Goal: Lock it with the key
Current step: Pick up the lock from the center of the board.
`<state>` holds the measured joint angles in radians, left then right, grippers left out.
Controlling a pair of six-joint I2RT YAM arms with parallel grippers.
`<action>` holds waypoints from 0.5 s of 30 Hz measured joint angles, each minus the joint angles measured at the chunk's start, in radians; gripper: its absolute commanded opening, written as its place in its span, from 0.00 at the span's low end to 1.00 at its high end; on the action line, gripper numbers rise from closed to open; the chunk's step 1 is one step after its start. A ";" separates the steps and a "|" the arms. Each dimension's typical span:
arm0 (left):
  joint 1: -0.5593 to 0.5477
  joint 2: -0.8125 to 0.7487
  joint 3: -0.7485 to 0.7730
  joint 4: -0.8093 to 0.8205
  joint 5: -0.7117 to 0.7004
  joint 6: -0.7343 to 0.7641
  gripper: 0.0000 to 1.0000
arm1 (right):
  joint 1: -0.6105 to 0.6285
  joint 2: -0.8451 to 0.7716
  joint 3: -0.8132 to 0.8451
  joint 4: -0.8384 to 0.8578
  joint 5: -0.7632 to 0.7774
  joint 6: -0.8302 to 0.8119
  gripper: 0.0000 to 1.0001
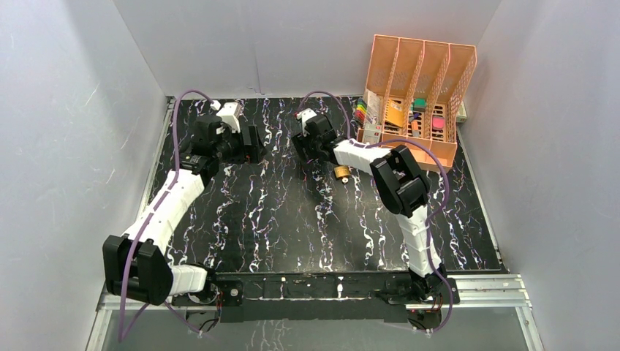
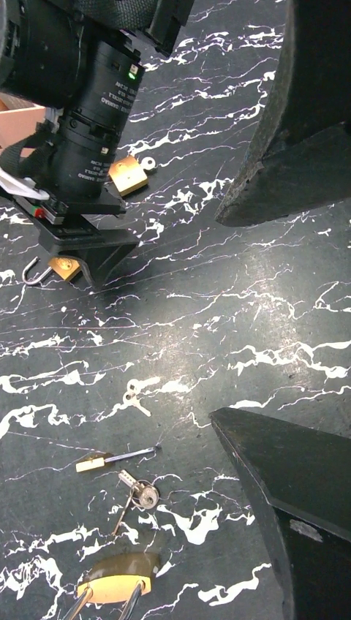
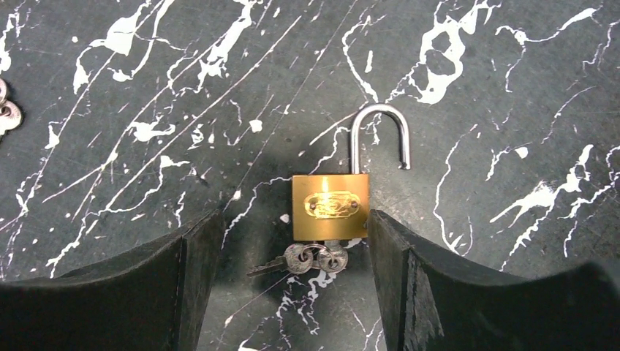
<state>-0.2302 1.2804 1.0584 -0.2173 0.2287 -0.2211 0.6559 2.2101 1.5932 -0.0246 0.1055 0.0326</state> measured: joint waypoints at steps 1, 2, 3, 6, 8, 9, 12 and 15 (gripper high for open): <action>0.000 0.003 0.000 -0.001 0.002 0.002 0.94 | -0.002 0.001 0.000 0.002 -0.001 0.000 0.78; 0.000 0.008 0.000 -0.001 0.002 0.006 0.94 | -0.005 0.002 0.000 0.005 -0.002 0.001 0.78; 0.000 0.012 0.000 -0.003 0.002 0.010 0.94 | -0.006 0.003 -0.001 0.007 -0.003 0.001 0.76; 0.000 0.031 0.008 -0.019 0.000 0.028 0.94 | -0.008 0.005 -0.004 0.019 -0.003 0.003 0.71; 0.001 0.048 0.020 -0.027 0.000 0.035 0.94 | -0.008 0.006 -0.004 0.024 -0.004 0.009 0.69; 0.002 0.057 0.024 -0.026 0.001 0.037 0.94 | -0.008 0.006 -0.004 0.024 -0.005 0.013 0.68; 0.002 0.072 0.025 -0.022 0.012 0.033 0.94 | -0.009 0.006 -0.004 0.024 -0.005 0.024 0.65; 0.005 0.072 0.025 -0.014 0.023 0.023 0.94 | -0.013 0.006 -0.006 0.026 -0.012 0.043 0.65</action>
<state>-0.2253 1.3525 1.0836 -0.2317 0.2512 -0.1982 0.6426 2.2162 1.5867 0.0017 0.0937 0.0753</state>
